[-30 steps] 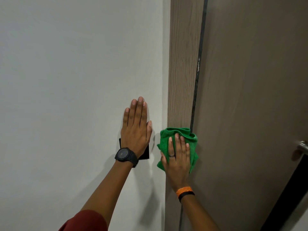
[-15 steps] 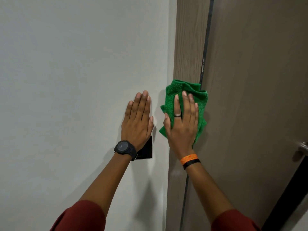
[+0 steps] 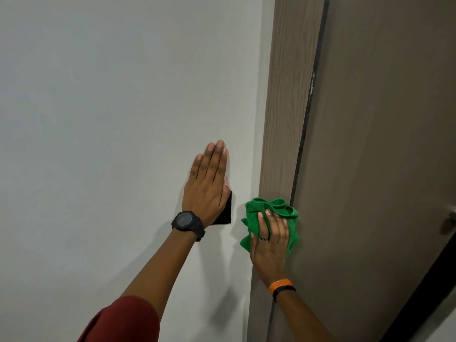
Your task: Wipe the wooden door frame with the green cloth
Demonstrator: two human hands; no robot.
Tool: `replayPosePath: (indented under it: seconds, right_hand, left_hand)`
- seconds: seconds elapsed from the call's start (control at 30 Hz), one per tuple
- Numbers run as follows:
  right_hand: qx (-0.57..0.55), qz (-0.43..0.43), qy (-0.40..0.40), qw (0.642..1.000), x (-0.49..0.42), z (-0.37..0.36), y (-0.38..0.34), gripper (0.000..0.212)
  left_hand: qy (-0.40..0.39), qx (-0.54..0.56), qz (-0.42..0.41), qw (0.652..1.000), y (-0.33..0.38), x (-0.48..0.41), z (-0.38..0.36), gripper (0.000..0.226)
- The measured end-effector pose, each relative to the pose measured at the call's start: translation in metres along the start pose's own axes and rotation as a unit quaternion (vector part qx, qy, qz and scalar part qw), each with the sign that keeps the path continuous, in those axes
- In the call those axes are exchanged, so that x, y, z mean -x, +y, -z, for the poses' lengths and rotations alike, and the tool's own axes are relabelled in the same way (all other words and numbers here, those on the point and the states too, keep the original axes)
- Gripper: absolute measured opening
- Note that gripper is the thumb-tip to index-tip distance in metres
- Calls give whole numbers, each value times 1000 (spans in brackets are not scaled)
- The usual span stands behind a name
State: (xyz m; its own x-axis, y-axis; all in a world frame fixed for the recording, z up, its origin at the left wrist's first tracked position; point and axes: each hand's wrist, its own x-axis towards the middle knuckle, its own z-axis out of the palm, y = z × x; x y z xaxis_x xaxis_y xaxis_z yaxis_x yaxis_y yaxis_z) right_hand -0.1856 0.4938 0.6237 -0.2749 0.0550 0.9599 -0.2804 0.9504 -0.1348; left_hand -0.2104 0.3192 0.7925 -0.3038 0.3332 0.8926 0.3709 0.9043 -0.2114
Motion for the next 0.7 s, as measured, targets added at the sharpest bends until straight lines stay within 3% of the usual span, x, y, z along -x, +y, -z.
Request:
replayPosePath:
  seconds: [0.2,0.4,0.57,0.7]
  right_hand:
    - [-21,-2,38,999,-31,8,4,57]
    - [-12,25,97,995,-121,19,-4,50]
    - [3,18,77,997,-142,24,-10,46]
    - [18,16,44,999,-117,20,-10,55]
  left_hand:
    - [-28,22,5,999,3,16,6,72]
    - [-34,30,-2,999,2,14,11,70]
    - [-30,22,7,999,2,0,8,69]
    - [-26,22,6,999,6,5,0,71]
